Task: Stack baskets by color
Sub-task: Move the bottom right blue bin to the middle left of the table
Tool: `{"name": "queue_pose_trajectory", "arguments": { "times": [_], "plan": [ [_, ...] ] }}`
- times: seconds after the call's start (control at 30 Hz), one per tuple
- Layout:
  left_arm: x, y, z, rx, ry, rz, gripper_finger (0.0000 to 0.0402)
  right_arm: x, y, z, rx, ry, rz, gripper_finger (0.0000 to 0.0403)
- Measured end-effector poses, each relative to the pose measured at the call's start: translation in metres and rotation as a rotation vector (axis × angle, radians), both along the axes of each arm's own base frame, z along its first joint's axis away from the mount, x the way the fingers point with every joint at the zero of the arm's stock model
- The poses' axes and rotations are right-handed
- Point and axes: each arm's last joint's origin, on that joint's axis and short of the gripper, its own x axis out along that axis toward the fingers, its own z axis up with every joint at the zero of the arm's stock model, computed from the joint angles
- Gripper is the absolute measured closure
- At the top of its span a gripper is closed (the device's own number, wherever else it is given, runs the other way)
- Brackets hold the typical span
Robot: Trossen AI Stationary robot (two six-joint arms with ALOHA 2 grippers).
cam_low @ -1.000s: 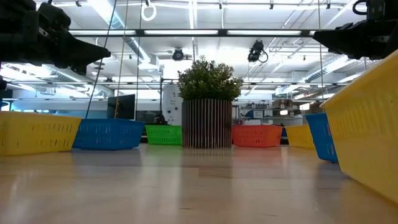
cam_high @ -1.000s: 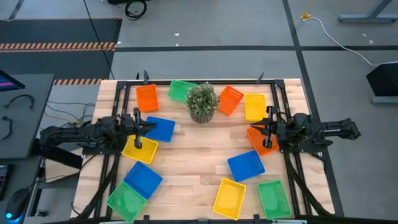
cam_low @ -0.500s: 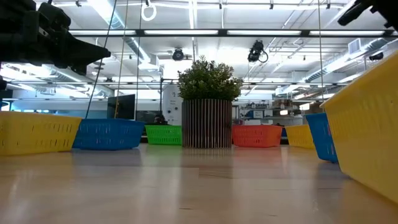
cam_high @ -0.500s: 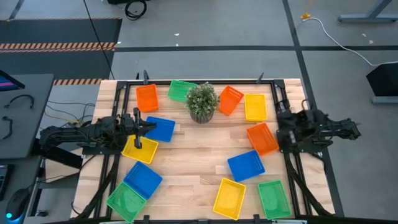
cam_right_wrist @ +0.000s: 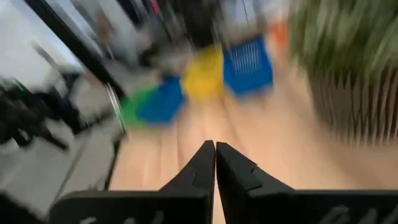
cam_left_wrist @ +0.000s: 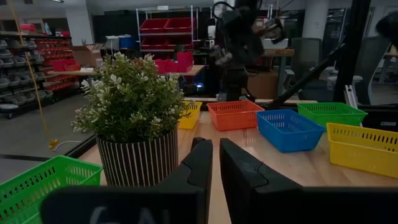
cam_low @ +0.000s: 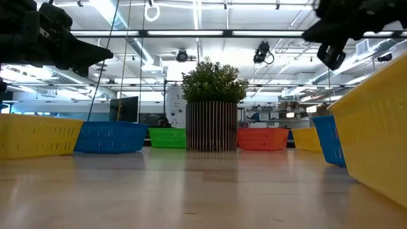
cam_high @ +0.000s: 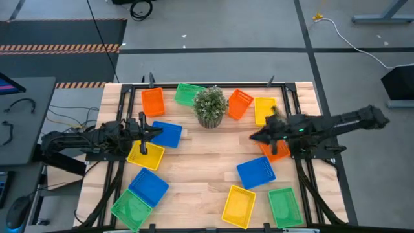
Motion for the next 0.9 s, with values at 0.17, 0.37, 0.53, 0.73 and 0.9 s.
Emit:
{"name": "queue_pose_trajectory", "arguments": {
  "times": [0.17, 0.37, 0.53, 0.73, 0.9],
  "plan": [
    [0.0, 0.0, 0.0, 0.0, 0.0, 0.0, 0.0369, 0.047, 0.032, 0.008, 0.139, 0.329, -0.009, 0.0397],
    [0.0, 0.0, 0.0, 0.0, 0.0, 0.0, 0.0362, 0.093, 0.076, 0.003, 0.237, 0.674, -0.091, 0.0392],
    [0.0, 0.0, 0.0, 0.0, 0.0, 0.0, 0.0364, 0.12, 0.097, -0.017, 0.334, 0.861, -0.115, 0.0358],
    [0.0, 0.0, 0.0, 0.0, 0.0, 0.0, 0.0369, 0.135, 0.102, -0.04, 0.462, 1.018, -0.121, 0.0288],
    [0.0, 0.0, 0.0, 0.0, -0.001, 0.0, 0.0363, 0.135, 0.102, -0.045, 0.485, 1.052, -0.182, 0.0223]
  ]
}}
